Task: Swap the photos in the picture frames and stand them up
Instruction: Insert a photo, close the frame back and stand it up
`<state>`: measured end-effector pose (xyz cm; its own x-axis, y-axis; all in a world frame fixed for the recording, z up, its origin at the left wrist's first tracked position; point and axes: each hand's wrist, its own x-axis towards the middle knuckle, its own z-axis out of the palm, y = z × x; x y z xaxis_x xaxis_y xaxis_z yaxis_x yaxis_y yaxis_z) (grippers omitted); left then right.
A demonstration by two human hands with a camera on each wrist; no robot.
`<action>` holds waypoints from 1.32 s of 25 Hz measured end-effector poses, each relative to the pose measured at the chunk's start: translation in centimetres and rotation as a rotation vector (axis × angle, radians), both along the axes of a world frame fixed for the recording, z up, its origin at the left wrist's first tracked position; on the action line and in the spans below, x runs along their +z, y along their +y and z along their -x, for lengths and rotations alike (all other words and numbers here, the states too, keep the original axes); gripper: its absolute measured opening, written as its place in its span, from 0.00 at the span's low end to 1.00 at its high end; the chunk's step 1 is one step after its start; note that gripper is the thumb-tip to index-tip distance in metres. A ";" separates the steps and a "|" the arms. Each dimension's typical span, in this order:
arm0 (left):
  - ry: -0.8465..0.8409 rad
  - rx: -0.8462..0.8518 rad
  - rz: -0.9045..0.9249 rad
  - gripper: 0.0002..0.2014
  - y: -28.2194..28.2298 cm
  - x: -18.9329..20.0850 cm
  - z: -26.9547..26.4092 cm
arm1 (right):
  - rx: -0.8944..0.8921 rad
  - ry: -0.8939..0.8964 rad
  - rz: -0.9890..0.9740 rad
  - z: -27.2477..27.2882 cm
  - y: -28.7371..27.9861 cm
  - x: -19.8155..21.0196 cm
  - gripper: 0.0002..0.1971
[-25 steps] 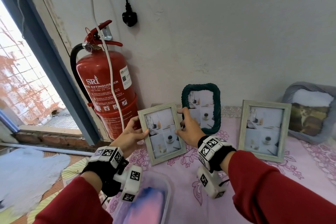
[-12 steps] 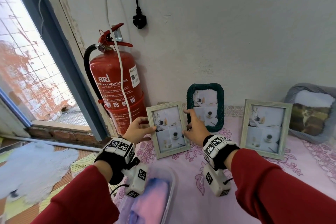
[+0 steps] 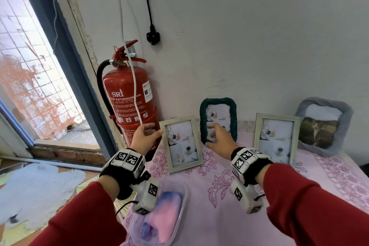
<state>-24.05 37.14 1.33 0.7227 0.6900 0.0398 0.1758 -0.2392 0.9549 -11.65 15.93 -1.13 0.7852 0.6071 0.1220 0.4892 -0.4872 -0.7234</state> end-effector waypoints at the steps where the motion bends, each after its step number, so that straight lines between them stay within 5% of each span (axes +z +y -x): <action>1: -0.019 0.006 -0.037 0.21 -0.3 0.7 0.4 | -0.004 -0.001 -0.008 0.3 -0.6 0.4 0.27; 6: -0.140 -0.043 -0.116 0.11 -4.3 3.3 1.8 | -0.052 -0.012 -0.045 2.4 -4.2 1.8 0.21; 18: -0.125 -0.378 0.143 0.11 -17.1 3.1 4.2 | -0.156 -0.057 -0.157 9.2 -12.5 4.5 0.04; 33: 0.116 -0.660 0.191 0.08 -27.7 -2.9 6.0 | -0.347 0.082 -0.102 13.0 -29.2 2.9 0.08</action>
